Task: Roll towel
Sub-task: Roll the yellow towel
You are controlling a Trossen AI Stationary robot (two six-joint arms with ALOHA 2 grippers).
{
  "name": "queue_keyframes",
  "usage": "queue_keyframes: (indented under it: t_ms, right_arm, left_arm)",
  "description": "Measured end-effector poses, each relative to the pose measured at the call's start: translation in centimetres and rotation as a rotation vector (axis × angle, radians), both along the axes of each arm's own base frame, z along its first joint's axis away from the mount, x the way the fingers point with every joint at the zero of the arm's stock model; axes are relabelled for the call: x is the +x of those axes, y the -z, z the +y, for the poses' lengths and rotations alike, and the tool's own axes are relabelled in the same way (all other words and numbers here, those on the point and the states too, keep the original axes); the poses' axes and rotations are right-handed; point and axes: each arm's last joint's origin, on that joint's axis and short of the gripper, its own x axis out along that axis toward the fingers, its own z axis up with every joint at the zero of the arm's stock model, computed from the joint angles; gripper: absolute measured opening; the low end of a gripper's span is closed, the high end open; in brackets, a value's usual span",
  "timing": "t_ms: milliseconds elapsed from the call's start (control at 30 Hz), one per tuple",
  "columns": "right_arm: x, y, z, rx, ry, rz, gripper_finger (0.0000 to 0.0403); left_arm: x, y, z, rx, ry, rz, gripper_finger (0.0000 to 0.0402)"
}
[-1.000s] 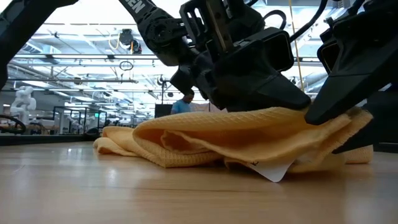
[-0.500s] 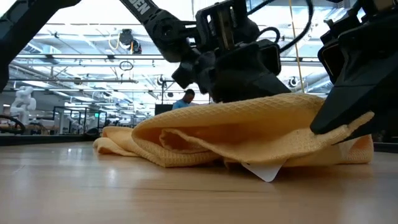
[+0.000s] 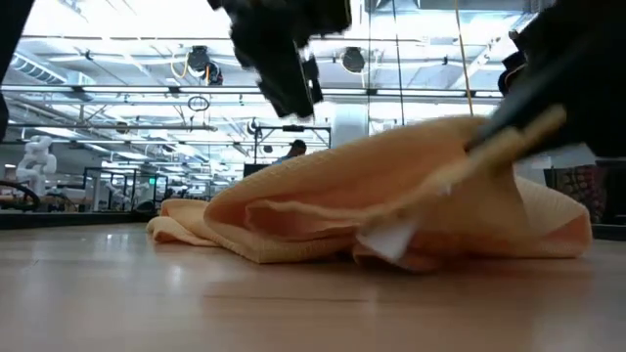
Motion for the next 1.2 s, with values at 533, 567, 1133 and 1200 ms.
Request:
queue_keyframes:
  t_ms: [533, 567, 1133, 1200]
  right_arm:
    - [1.7, -9.5, -3.1, 0.015, 0.105, -0.212, 0.0]
    - [1.8, -10.2, -3.6, 0.005, 0.112, -0.219, 0.0]
    - [0.0, -20.9, -15.6, -0.282, 0.29, -0.433, 0.0]
    - [-0.9, -22.3, -17.0, -0.331, 0.316, -0.466, 0.0]
  left_arm:
    - [-8.2, -15.2, 1.7, -0.162, -0.278, -0.397, 0.0089]
    - [-9.2, -16.6, 2.1, -0.149, -0.324, -0.472, 0.0089]
    - [-15.2, -21.2, 7.3, 0.162, -0.705, -0.704, 0.0089]
    - [-15.1, -21.4, 7.9, 0.227, -0.74, -0.724, 0.0089]
